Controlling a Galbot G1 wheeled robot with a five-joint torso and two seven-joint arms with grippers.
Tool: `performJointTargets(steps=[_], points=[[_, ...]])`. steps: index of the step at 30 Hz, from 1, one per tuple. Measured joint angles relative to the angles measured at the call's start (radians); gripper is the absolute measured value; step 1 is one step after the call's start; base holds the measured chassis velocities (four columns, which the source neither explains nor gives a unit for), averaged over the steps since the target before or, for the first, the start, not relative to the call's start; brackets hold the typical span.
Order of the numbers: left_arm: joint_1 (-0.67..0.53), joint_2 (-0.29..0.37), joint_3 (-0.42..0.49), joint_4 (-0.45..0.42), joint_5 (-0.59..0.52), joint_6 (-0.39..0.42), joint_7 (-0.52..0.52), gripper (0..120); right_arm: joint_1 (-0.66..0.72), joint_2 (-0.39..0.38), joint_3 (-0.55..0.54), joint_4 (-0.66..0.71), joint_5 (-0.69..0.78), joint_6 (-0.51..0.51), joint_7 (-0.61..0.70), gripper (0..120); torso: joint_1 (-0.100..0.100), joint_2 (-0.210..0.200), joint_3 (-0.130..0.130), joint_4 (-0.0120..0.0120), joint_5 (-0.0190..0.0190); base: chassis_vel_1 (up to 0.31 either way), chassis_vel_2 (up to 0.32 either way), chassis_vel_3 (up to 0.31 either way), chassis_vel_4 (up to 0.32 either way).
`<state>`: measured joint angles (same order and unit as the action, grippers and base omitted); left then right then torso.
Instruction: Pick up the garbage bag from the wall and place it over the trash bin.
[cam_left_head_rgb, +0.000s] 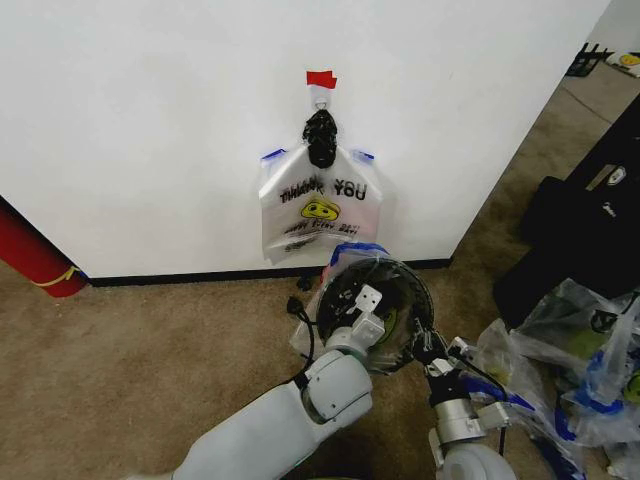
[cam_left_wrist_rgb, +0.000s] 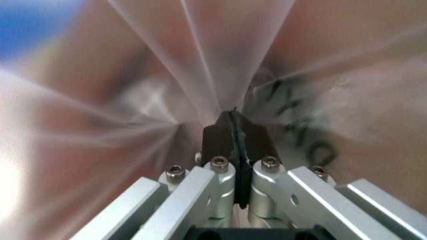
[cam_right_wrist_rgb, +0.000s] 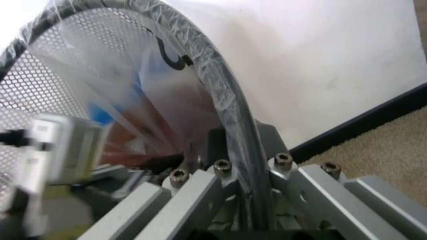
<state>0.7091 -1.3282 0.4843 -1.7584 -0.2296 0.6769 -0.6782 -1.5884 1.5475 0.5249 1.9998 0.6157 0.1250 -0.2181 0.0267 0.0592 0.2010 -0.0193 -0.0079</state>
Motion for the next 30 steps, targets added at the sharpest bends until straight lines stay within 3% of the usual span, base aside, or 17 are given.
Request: performJointTargets(steps=[9, 17, 24, 30], points=[[-0.041, -0.019, 0.0, 0.11, 0.074, -0.032, 0.005, 0, -0.017, 0.006, -0.003, 0.009, -0.008, 0.003, -0.021, 0, 0.0, 0.0, 0.0, 0.0, 0.0, 0.0, 0.0, 0.0, 0.0], [-0.053, -0.015, 0.005, 0.12, 0.068, -0.036, 0.006, 0, -0.019, 0.006, -0.004, 0.009, -0.009, 0.005, -0.028, 0, 0.0, 0.0, 0.0, 0.0, 0.0, 0.0, 0.0, 0.0, 0.0], [-0.01, 0.032, 0.021, -0.027, -0.004, -0.019, 0.014, 0, 0.014, 0.001, 0.004, -0.025, 0.009, 0.006, -0.029, 0, 0.0, 0.0, 0.0, 0.0001, -0.0001, 0.0, 0.0, 0.0, 0.0], [0.093, 0.117, 0.007, -0.236, -0.028, -0.013, 0.048, 0, 0.054, -0.004, 0.006, -0.072, 0.064, -0.01, -0.015, 0, 0.0, 0.0, 0.0, 0.0001, -0.0002, 0.0, 0.0, 0.0, 0.0]])
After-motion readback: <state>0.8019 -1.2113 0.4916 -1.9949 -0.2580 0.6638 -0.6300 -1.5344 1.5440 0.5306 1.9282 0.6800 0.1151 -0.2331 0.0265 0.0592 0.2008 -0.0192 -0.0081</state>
